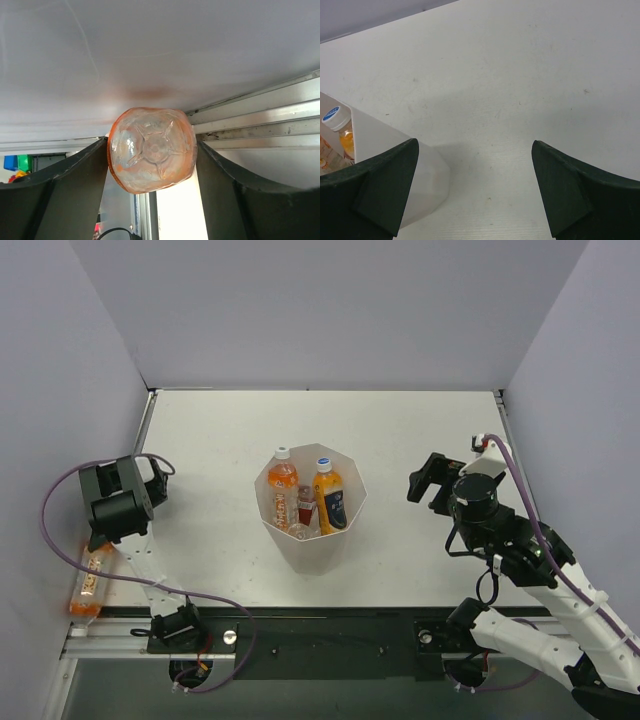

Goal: Put the plastic bottles in the bin

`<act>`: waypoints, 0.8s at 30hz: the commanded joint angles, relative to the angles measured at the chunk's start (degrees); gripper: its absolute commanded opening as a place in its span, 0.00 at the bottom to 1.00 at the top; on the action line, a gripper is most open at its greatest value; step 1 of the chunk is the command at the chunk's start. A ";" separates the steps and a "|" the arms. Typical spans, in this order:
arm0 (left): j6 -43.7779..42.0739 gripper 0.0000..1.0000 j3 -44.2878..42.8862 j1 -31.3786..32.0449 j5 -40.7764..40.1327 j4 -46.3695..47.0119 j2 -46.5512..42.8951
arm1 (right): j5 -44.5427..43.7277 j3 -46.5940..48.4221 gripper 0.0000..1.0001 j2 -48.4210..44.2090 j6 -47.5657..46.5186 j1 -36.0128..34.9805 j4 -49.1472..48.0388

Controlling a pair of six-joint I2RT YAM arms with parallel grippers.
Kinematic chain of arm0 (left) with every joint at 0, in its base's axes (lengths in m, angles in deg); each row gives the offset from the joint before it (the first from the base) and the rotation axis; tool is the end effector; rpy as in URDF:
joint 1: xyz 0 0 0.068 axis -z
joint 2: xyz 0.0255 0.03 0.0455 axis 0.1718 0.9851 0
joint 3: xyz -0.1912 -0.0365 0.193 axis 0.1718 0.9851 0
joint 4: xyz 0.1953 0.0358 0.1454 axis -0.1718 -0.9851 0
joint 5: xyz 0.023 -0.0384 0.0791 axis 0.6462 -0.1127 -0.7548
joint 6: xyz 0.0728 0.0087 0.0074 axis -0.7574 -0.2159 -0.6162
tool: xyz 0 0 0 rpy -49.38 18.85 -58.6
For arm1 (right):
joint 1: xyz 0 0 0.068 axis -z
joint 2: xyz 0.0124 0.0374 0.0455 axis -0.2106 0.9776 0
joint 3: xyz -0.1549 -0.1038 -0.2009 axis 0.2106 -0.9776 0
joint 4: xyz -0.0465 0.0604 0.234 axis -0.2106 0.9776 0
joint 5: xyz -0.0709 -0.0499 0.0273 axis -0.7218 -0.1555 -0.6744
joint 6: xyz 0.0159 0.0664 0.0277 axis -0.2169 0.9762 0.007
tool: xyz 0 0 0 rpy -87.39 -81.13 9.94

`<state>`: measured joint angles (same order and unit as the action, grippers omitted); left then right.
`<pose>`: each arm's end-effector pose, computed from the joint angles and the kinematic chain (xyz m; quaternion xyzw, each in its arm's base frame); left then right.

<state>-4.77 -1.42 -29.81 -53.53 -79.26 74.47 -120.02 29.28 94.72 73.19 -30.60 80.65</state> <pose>0.2782 0.1637 0.1197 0.3253 -0.7251 -0.6066 0.0199 0.1362 0.0835 0.3998 0.1075 0.7683 0.2100 0.5951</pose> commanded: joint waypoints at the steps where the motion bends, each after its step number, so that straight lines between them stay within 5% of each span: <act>1: 10.91 0.67 -3.18 3.56 -5.59 -9.73 1.90 | -0.63 -0.82 0.89 -0.93 0.35 0.14 0.22; 5: 30.56 0.55 -7.65 7.69 -9.20 -28.76 6.20 | -0.63 -0.91 0.89 -1.11 0.17 0.22 0.31; 13: 24.32 0.36 -9.15 16.31 -5.17 -29.69 1.92 | -0.28 -0.91 0.89 -1.37 -0.18 0.31 0.92; 15: 21.60 0.24 -11.95 19.21 -2.98 -29.60 0.16 | -0.28 -0.73 0.89 -1.03 -0.36 0.22 1.01; 18: 16.67 0.24 -15.82 26.93 -0.08 -28.99 -2.13 | -0.72 -0.20 0.89 -0.41 -0.88 0.22 1.01; 24: 4.91 0.13 -30.49 30.99 4.93 -29.60 -6.61 | -1.16 1.11 0.89 -0.67 -0.88 0.14 1.10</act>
<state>9.26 -23.08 0.50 -52.07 -93.69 74.25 -119.87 28.36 94.00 73.01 -30.63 81.22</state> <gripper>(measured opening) 0.729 0.892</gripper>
